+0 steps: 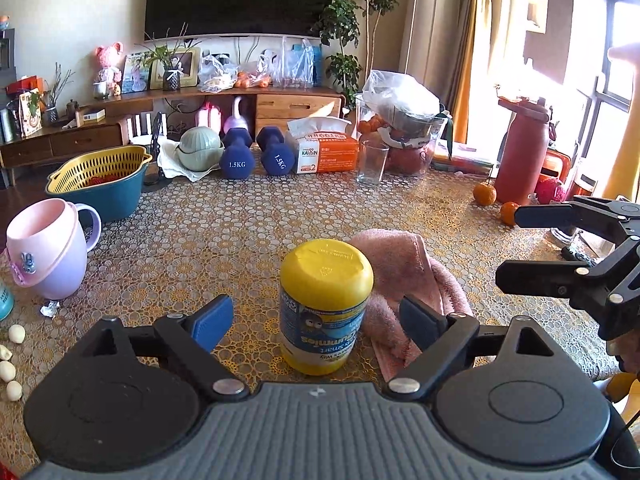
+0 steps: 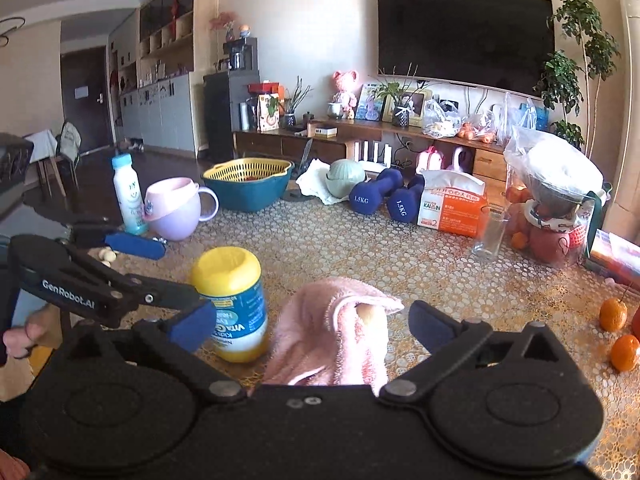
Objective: Clean container
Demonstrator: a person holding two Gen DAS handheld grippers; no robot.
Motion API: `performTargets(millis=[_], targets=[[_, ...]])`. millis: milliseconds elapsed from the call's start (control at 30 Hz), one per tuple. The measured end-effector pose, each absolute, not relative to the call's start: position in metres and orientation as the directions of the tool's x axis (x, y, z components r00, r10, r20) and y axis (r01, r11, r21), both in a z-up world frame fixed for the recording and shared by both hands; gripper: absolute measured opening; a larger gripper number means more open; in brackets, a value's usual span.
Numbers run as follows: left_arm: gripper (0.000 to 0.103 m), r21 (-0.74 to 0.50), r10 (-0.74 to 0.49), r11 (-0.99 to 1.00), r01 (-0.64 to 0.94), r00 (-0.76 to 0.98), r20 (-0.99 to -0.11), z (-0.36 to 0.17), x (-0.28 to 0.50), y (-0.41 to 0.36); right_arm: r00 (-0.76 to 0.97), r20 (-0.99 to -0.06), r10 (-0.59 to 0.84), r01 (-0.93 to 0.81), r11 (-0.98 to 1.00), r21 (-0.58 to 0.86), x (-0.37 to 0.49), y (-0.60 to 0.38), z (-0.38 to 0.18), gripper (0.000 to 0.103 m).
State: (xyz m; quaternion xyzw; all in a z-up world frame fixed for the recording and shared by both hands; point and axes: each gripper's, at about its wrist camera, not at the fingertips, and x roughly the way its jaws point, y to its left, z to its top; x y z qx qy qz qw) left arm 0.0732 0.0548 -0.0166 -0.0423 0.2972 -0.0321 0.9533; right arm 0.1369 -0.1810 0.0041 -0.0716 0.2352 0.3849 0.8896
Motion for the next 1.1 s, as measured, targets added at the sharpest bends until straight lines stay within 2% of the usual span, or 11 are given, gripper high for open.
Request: performTargets(millis=[33,67,100,533,1100], targets=[[0.095,-0.109,-0.091,0.993,0.035,0.82,-0.565,-0.016,0.072,0.055,0.598,-0.465,0.652,-0.713,0.698,0.062,0.134,-0.184,0.006,0.102],[0.102,-0.118,-0.093,0.993,0.032,0.819,-0.566,-0.016,0.07,0.055,0.602,-0.457,0.655,-0.708,0.703,0.073,0.132,-0.186,0.007,0.102],[0.103,-0.122,-0.093,0.992,0.028,0.823,-0.561,-0.015,0.067,0.054,0.605,-0.45,0.657,-0.703,0.706,0.084,0.13,-0.189,0.008,0.102],[0.103,-0.087,-0.063,0.996,0.019,0.837,-0.544,-0.011,0.051,0.037,0.633,-0.4,0.663,-0.656,0.733,0.177,0.1,-0.204,0.006,0.103],[0.103,-0.048,-0.059,0.998,0.04,0.846,-0.531,-0.012,0.048,0.026,0.642,-0.42,0.642,-0.618,0.757,0.212,0.094,-0.211,-0.003,0.103]])
